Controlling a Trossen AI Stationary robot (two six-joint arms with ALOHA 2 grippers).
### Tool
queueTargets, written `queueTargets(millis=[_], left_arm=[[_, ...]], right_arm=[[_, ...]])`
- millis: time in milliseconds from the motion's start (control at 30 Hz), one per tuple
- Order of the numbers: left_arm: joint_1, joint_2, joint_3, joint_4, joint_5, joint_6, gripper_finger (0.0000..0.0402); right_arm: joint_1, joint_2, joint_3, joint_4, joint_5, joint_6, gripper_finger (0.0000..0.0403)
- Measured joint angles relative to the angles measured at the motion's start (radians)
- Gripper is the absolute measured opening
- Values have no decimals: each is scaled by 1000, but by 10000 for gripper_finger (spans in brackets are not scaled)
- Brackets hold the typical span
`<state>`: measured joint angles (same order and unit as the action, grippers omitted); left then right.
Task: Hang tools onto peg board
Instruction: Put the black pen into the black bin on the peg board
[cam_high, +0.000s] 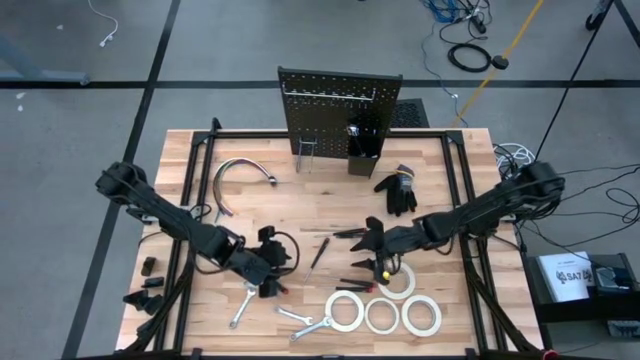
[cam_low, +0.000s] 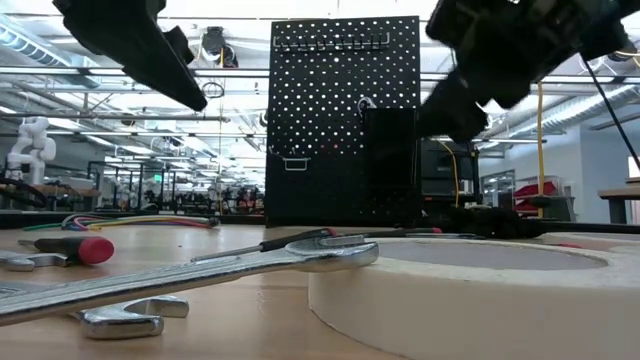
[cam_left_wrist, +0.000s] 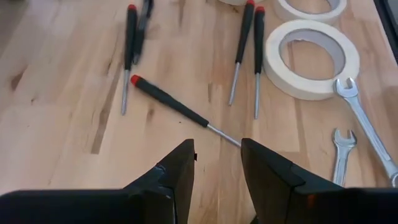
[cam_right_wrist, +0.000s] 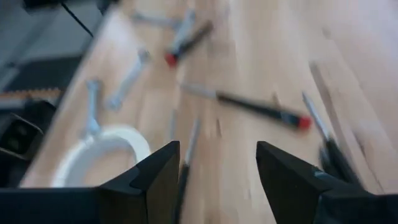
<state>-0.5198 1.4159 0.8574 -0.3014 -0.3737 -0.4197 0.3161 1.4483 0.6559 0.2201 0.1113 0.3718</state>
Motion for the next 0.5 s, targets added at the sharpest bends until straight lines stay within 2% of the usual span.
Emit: queueTargets(millis=[100, 233, 433, 500], left_arm=[[7, 26, 0, 65, 2, 63, 134], [16, 81, 1, 171, 24, 94, 134], [16, 170, 1, 372, 234, 141, 134], [16, 197, 1, 416, 268, 169, 134]], right_arm=[[0, 3, 27, -160, 69, 48, 205], [-2, -2, 31, -274, 119, 79, 205], [-2, -2, 31, -377, 119, 90, 205], [-2, -2, 31, -384, 124, 87, 205]])
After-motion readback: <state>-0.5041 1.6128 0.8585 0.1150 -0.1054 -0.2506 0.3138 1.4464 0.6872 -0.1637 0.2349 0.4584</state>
